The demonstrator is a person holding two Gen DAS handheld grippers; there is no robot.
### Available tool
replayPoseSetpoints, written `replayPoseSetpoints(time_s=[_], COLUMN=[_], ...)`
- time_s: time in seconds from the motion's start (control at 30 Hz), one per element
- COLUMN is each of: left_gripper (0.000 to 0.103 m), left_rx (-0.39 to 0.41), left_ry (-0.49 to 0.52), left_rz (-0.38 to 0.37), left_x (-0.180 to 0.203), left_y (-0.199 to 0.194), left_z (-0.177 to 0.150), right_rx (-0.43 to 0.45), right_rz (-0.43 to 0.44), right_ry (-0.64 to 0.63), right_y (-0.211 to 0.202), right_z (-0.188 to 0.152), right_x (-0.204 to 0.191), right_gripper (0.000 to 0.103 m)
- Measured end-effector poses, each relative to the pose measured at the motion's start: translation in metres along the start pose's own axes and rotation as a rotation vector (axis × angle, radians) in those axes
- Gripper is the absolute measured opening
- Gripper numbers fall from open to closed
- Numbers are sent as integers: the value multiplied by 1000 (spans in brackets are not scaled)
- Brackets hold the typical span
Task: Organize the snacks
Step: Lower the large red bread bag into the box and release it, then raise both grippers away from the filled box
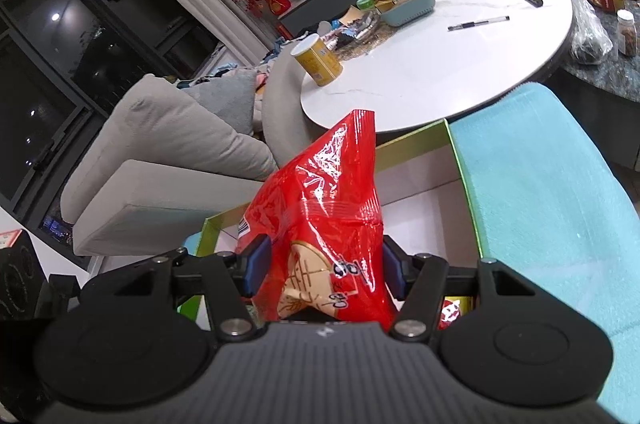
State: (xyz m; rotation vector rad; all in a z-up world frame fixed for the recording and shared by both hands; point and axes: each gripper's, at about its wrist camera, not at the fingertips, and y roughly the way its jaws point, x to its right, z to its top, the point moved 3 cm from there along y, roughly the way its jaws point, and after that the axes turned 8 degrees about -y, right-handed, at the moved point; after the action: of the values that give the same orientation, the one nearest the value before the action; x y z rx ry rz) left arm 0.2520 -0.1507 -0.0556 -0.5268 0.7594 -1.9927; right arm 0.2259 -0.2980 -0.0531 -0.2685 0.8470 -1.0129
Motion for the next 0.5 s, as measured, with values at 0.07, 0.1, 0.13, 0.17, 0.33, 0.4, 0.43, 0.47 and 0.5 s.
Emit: replayPoseSetpoints(time_s=[0.07,0.1,0.13,0.17,0.33,0.4,0.43,0.47,0.5], left_gripper=[57,57,57,57,58,59,59,59,60], left_rx=[-5,-5,-5,-4,46,60,65,70,74], left_ry=[-6,-8,-8,-8,-7,-21,-25,-28,-33], left_rz=[-1,0,3,14,52,62,69,76,79], left_x=[-2,-3,-4,-5,-11,-14,-16,-18,-20], left_y=[1,1,1,0,-14,-23,-26,-31,-36], left_z=[0,-1,-1,-2,0,1,0,0,-1], right_rx=[-1,1,2,4,45,56,59,61,63], right_rz=[-6,-7,-11,-21,-115,-121,-128,-133,-136], right_ry=[-3,-7,-9,-10,-34,-50,-63,-76,-90], right_y=[2,3,3,3,-12,-20,-24,-26,-29], right_z=[0,0,0,1,4,4,3,2,1], right_x=[3,4,5,6,12,11,10,8,6], right_gripper=[56,56,56,57,57,57,57,57,57])
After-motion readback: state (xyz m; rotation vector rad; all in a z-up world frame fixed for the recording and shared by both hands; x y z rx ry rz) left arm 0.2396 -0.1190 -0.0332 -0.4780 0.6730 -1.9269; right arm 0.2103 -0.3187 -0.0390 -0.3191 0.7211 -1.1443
